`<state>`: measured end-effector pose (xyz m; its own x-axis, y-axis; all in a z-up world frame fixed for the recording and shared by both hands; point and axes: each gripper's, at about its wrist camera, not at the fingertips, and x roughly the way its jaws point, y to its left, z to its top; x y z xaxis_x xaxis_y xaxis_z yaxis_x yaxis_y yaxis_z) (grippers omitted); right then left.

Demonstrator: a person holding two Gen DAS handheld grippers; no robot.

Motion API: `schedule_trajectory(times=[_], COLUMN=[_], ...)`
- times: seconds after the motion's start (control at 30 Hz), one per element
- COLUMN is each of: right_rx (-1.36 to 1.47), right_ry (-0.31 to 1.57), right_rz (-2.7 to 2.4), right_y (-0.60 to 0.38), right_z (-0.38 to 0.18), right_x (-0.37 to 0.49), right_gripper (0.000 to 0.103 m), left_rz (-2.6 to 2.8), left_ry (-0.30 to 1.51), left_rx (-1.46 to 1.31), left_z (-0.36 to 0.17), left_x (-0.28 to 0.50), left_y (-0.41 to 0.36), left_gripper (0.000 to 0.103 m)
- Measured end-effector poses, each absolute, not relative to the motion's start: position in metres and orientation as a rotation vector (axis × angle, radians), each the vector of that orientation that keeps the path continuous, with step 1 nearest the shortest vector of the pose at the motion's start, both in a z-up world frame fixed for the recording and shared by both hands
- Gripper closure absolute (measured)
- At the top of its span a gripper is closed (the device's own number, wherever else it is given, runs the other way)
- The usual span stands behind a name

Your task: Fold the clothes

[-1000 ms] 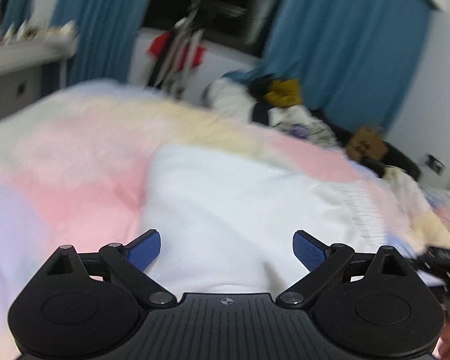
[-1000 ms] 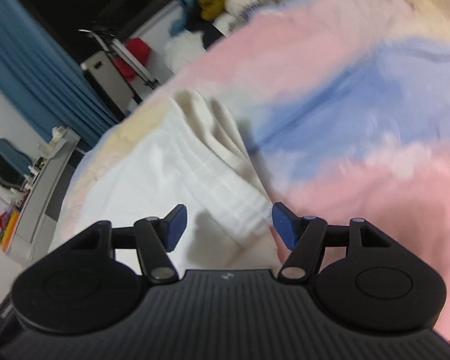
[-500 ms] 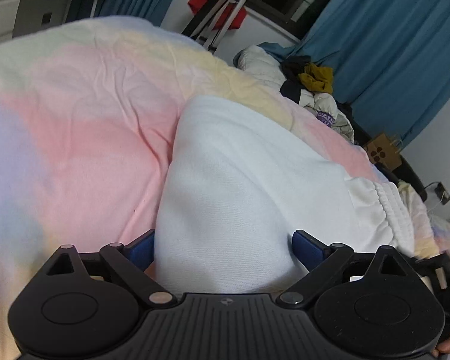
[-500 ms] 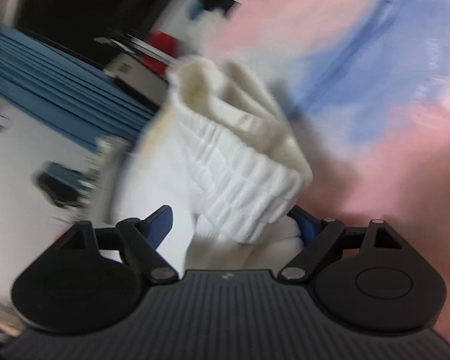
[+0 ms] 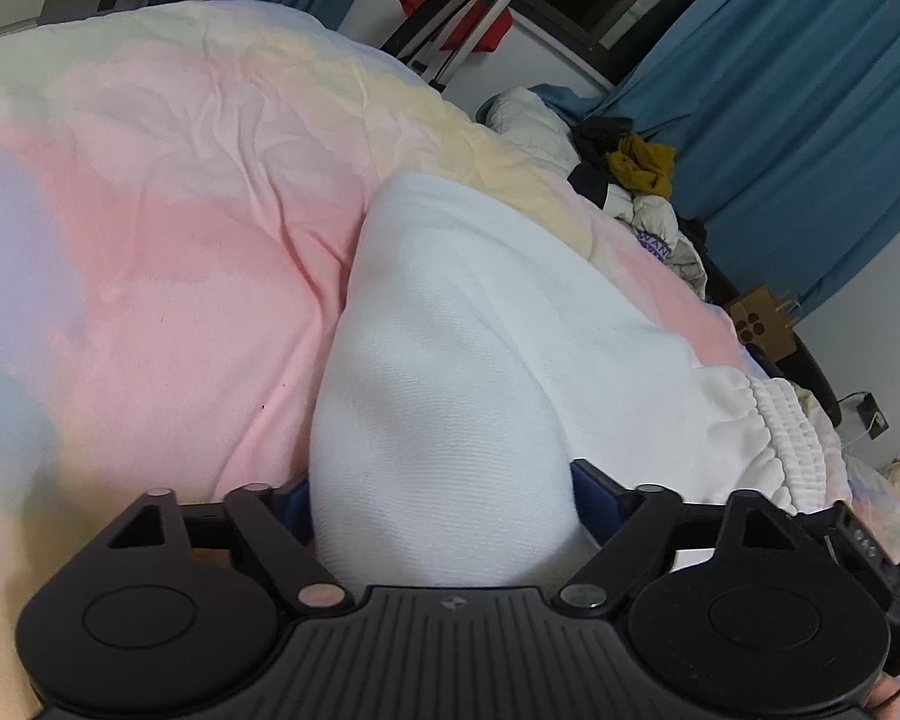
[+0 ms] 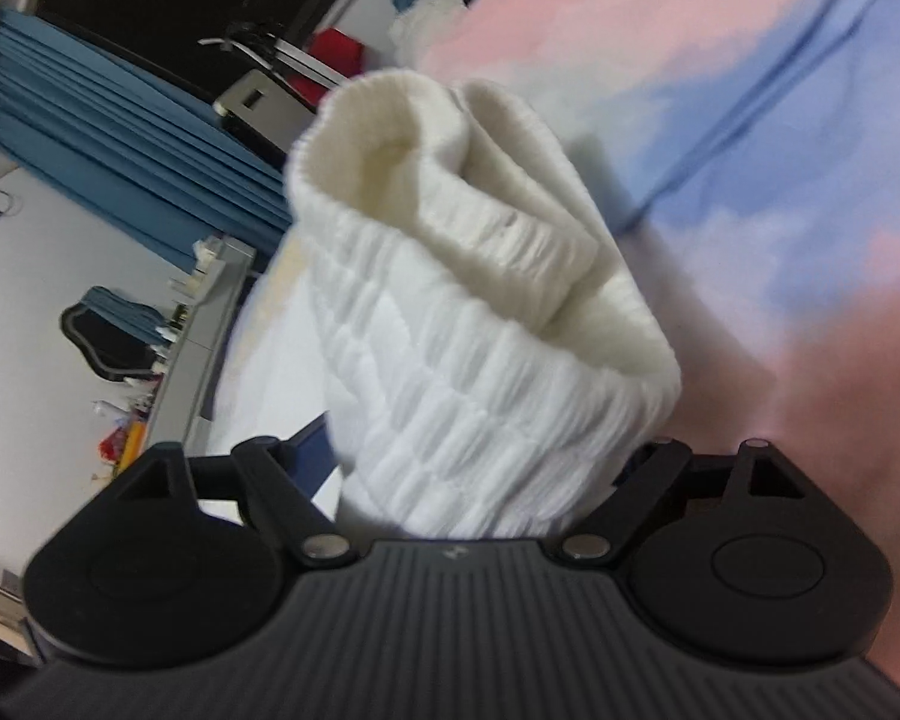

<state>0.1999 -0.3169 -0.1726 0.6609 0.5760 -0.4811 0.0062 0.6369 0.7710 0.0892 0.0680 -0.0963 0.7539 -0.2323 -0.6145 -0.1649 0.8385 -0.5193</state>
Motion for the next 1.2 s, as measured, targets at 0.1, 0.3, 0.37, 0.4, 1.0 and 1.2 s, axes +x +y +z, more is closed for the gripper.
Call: schedule_trajectory(times=[0.1, 0.3, 0.37, 0.4, 1.0, 1.2], right_rx=[0.798, 0.781, 0.805, 0.815, 1.044, 1.081], right_ry=[0.778, 0.709, 0.660, 0.634, 0.124, -0.020], right_rz=[0.350, 0.420, 0.455, 0.468, 0.260, 0.069], right_y=[-0.318, -0.320, -0.326, -0.330, -0.488, -0.531], right_z=[-0.162, -0.134, -0.120, -0.114, -0.073, -0.099], right_x=[0.199, 0.201, 0.199, 0.197, 0.166, 0.161], right_gripper=[0.061, 0.074, 0.076, 0.076, 0.076, 0.076], left_rz=[-0.024, -0.029, -0.043, -0.051, -0.380, -0.532], left_ry=[0.706, 0.628, 0.608, 0.599, 0.517, 0.507], left_rx=[-0.563, -0.550, -0.550, -0.549, -0.347, -0.312], left_z=[-0.093, -0.059, -0.042, -0.033, 0.044, 0.008], left_x=[0.086, 0.074, 0.074, 0.075, 0.204, 0.261], left_y=[0.063, 0.049, 0.041, 0.036, -0.176, -0.255], left_gripper=[0.040, 0.067, 0.069, 0.069, 0.069, 0.069])
